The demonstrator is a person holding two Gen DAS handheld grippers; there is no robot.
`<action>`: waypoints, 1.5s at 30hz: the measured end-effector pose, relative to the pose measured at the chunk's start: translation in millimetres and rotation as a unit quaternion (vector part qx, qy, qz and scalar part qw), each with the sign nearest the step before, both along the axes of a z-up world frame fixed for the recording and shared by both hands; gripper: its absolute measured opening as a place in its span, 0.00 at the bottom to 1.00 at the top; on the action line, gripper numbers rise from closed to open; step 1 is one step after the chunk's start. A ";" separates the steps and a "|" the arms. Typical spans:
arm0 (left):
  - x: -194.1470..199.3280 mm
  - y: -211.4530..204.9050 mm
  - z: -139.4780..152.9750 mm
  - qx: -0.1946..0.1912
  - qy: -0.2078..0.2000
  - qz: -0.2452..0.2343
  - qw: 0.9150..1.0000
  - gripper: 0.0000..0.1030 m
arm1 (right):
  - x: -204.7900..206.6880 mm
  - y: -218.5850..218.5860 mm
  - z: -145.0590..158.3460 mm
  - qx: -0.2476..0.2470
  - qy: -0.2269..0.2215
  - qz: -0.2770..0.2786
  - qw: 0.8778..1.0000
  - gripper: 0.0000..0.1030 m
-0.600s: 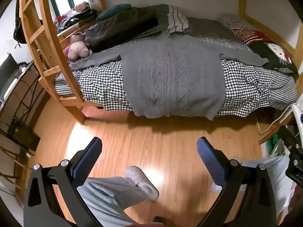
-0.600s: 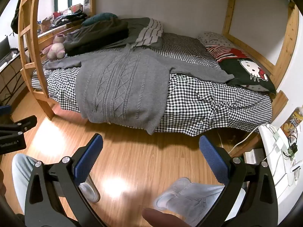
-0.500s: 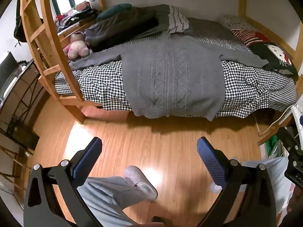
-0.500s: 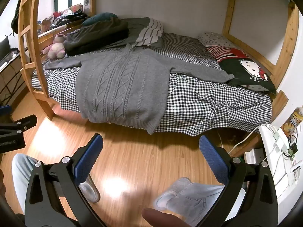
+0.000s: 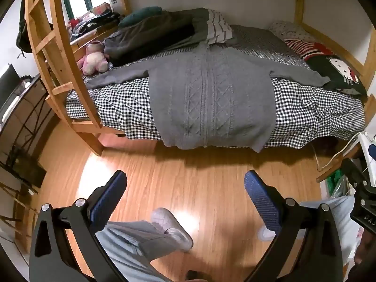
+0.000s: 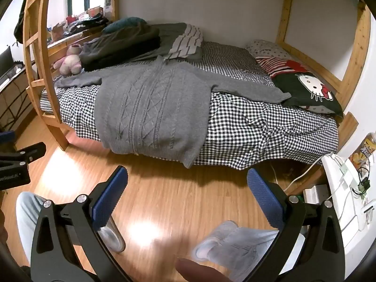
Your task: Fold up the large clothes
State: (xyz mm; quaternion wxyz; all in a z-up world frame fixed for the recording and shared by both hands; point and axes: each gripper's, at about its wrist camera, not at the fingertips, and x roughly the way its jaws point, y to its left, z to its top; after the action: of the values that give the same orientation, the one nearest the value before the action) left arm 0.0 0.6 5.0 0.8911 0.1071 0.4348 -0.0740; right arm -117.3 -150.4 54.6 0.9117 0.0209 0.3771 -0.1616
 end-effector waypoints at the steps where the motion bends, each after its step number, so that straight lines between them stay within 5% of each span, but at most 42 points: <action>1: 0.2 -0.1 0.0 0.000 -0.001 0.000 1.000 0.96 | 2.0 -3.4 -3.4 0.000 0.001 -0.001 1.000 0.97; 45: -0.4 4.3 -4.6 0.005 0.009 -0.006 1.000 0.96 | 3.0 -1.3 -5.1 -0.009 0.011 -0.004 1.000 0.97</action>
State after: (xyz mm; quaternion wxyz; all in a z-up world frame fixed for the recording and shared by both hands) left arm -0.4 4.9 0.4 0.8860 0.1133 0.4427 -0.0786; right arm -114.3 -151.7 49.6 0.9071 0.0128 0.3854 -0.1685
